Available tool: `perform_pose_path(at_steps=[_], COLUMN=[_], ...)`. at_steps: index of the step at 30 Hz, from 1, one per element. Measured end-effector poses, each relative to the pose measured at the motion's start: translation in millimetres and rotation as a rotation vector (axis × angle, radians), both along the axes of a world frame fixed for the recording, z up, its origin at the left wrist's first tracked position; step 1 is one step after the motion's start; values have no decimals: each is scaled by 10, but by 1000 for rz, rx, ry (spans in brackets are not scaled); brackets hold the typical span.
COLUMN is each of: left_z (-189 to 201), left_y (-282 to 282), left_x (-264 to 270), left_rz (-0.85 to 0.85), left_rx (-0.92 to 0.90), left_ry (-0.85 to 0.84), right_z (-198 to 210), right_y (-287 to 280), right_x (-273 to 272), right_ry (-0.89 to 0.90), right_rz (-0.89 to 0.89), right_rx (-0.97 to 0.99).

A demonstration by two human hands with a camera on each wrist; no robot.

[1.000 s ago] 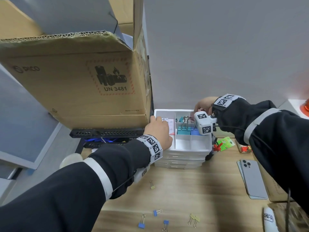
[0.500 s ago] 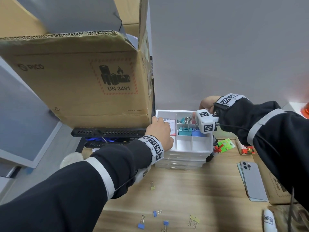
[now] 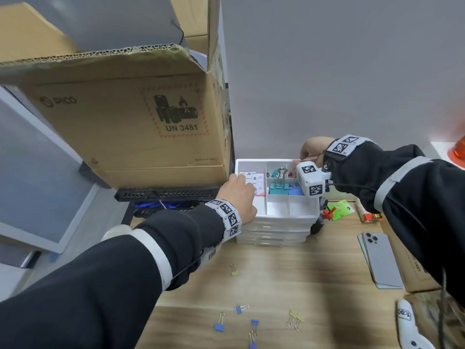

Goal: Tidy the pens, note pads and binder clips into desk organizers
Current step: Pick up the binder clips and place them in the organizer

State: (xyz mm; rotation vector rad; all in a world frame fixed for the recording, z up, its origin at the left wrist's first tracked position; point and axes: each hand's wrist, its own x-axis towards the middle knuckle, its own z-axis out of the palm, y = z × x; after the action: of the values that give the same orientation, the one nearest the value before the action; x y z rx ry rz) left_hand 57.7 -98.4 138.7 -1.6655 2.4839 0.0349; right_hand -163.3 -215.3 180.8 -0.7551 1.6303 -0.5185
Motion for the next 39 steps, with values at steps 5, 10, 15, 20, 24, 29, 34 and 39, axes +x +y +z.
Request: perform_pose_path(at_steps=[5, 10, 15, 20, 24, 29, 34, 39], left_z=[9, -87, -400, -973, -1586, -2156, -2405, -2418], left_y=[172, 357, 629, 956, 1363, 1841, 2003, 2008], left_x=[33, 171, 381, 608, 723, 680, 598, 635], left_rz=[-34, -214, -242, 55, 201, 335, 394, 392], left_rx=[-68, -95, 172, 466, 676, 719, 664, 657], left_ry=[90, 197, 159, -14, 8, 86, 146, 218], right_z=[123, 303, -1, -905, -1662, -2267, -2661, -2728], right_y=[305, 732, 1168, 1859, 2250, 2569, 2809, 2935], right_x=[57, 185, 297, 389, 407, 558, 852, 1060], right_ry=[-354, -458, -393, -138, 154, 432, 541, 606], right_rz=[-211, 14, 392, 690, 655, 670, 700, 759], right_rx=[-69, -43, 65, 304, 261, 277, 217, 123])
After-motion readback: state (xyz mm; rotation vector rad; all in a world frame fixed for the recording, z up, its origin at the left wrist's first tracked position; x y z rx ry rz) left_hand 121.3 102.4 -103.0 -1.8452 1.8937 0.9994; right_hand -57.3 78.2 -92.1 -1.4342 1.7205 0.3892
